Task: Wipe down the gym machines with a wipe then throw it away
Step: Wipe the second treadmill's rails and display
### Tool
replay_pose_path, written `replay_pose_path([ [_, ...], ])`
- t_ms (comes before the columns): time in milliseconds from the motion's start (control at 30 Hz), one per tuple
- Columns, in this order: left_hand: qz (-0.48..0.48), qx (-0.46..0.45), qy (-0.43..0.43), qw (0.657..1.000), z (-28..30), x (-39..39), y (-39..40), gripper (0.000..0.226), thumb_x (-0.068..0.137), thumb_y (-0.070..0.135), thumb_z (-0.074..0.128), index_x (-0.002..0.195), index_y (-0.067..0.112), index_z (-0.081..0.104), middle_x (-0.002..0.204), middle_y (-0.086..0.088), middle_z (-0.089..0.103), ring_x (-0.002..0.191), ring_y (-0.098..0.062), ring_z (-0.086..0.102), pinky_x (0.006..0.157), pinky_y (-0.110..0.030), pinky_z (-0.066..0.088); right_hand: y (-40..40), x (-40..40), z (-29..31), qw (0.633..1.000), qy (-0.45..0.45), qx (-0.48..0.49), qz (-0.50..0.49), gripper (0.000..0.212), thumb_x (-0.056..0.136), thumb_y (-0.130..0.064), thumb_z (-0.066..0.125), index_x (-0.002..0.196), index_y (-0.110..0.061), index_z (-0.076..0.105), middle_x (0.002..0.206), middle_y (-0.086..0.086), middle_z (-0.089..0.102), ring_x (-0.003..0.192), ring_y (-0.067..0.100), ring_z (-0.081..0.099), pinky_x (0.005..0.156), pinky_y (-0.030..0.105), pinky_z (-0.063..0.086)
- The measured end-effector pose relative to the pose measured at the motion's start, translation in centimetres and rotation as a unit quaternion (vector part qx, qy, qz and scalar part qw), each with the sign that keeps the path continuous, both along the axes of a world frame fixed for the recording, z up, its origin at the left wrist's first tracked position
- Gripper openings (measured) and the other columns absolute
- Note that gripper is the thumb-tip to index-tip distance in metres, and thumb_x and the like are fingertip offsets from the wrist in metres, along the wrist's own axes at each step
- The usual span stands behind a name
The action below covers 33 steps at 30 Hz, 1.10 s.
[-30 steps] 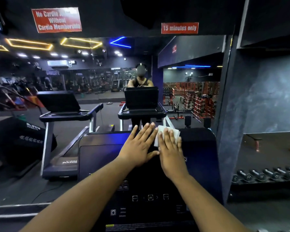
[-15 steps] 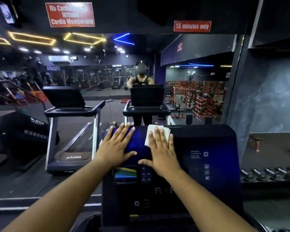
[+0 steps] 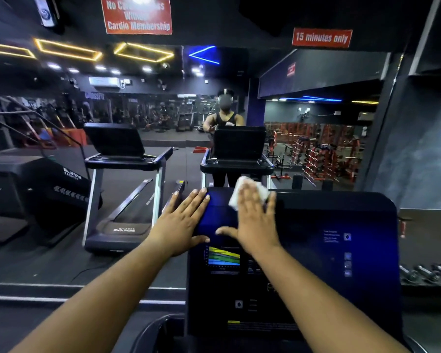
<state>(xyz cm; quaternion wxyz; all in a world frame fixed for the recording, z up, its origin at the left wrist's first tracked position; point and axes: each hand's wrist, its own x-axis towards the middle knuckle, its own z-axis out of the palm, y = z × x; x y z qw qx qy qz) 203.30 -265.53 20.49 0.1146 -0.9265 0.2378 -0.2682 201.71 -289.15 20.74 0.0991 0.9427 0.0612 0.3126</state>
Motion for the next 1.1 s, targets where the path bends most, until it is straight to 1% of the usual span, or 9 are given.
replay_pose_path([
  [100, 0.002, 0.01, 0.014, 1.0, 0.1, -0.3, 0.0, 0.11, 0.089, 0.078, 0.038, 0.157, 0.017, -0.024, 0.167, -0.002, -0.025, 0.153, -0.02, -0.024, 0.124, -0.052, -0.013, -0.6, 0.1, 0.4, 0.997, 0.006, 0.079, -0.024, 0.138, 0.069, -0.097, 0.028, 0.158, 0.004, -0.003, 0.167, 0.019, -0.007, 0.156, 0.031, -0.008, 0.118, 0.067, -0.01],
  [200, 0.016, 0.019, 0.033, 0.999, 0.2, -0.7, -0.3, 0.109, 0.093, 0.076, 0.036, 0.155, 0.016, -0.03, 0.163, -0.002, -0.034, 0.151, -0.019, -0.03, 0.125, -0.052, -0.013, 2.2, 0.1, -2.2, 0.995, 0.058, -0.013, 0.076, 0.143, 0.064, -0.099, 0.034, 0.158, 0.006, 0.01, 0.166, 0.023, -0.002, 0.156, 0.035, 0.0, 0.121, 0.064, 0.012],
  [333, 0.011, 0.014, 0.042, 0.999, 0.6, -0.7, 0.1, 0.112, 0.092, 0.074, 0.043, 0.154, 0.016, -0.03, 0.164, -0.001, -0.031, 0.15, -0.018, -0.031, 0.125, -0.051, -0.014, 2.7, 1.2, -0.9, 0.99, 0.035, -0.084, 0.107, 0.133, 0.069, -0.097, 0.027, 0.16, -0.001, 0.008, 0.168, 0.015, -0.006, 0.156, 0.028, -0.005, 0.124, 0.058, 0.003],
  [433, -0.018, 0.007, 0.033, 0.999, 0.5, -0.5, 0.6, 0.123, 0.085, 0.075, 0.053, 0.158, 0.013, -0.024, 0.164, -0.002, -0.028, 0.15, -0.018, -0.029, 0.124, -0.049, -0.014, 2.7, 1.3, 1.1, 0.995, 0.052, -0.015, 0.082, 0.129, 0.071, -0.095, 0.017, 0.159, -0.004, -0.008, 0.166, 0.013, -0.018, 0.155, 0.027, -0.016, 0.123, 0.057, -0.007],
  [600, -0.028, -0.004, -0.007, 1.0, -1.0, -0.6, 2.1, 0.129, 0.074, 0.081, 0.061, 0.162, 0.009, 0.001, 0.171, -0.01, 0.006, 0.158, -0.023, 0.004, 0.124, -0.052, 0.006, 5.6, -0.3, -3.6, 0.979, 0.078, -0.121, 0.143, 0.137, 0.066, -0.099, 0.027, 0.16, -0.001, 0.01, 0.168, 0.017, -0.001, 0.156, 0.031, -0.004, 0.123, 0.057, 0.004],
  [733, -0.017, -0.011, 0.007, 1.0, -1.9, -1.4, 3.3, 0.134, 0.071, 0.087, 0.058, 0.163, 0.008, 0.0, 0.172, -0.01, 0.0, 0.159, -0.024, 0.004, 0.124, -0.056, 0.021, 5.1, 1.1, -1.7, 0.981, 0.051, -0.113, 0.147, 0.13, 0.07, -0.097, 0.028, 0.161, -0.006, 0.008, 0.169, 0.01, -0.001, 0.157, 0.025, -0.004, 0.122, 0.06, 0.013],
  [833, -0.011, -0.036, 0.009, 0.999, -2.0, -1.8, 3.3, 0.141, 0.064, 0.088, 0.061, 0.163, 0.009, -0.001, 0.172, -0.008, -0.009, 0.159, -0.022, 0.002, 0.123, -0.055, 0.016, 6.1, 1.4, 0.4, 0.988, 0.08, -0.047, 0.121, 0.129, 0.072, -0.096, 0.03, 0.161, -0.006, 0.005, 0.169, 0.012, -0.004, 0.156, 0.027, -0.008, 0.122, 0.06, 0.006],
  [967, -0.008, -0.048, 0.007, 0.999, -2.3, -2.0, 3.2, 0.148, 0.056, 0.086, 0.07, 0.163, 0.007, 0.005, 0.172, -0.008, -0.005, 0.158, -0.022, 0.003, 0.122, -0.055, 0.015, 6.9, -0.5, -3.7, 0.974, 0.12, -0.114, 0.155, 0.135, 0.067, -0.098, 0.027, 0.16, -0.001, 0.009, 0.168, 0.017, 0.001, 0.156, 0.032, -0.004, 0.122, 0.059, 0.008],
  [1100, -0.002, -0.021, 0.023, 1.0, -2.7, -2.1, 3.7, 0.15, 0.06, 0.086, 0.068, 0.162, 0.011, -0.012, 0.17, -0.005, -0.018, 0.158, -0.021, -0.009, 0.126, -0.056, 0.013, 5.2, -1.3, -6.3, 0.96, 0.109, -0.168, 0.195, 0.132, 0.066, -0.098, 0.025, 0.161, -0.006, 0.014, 0.169, 0.012, 0.009, 0.157, 0.028, 0.005, 0.122, 0.055, 0.01],
])
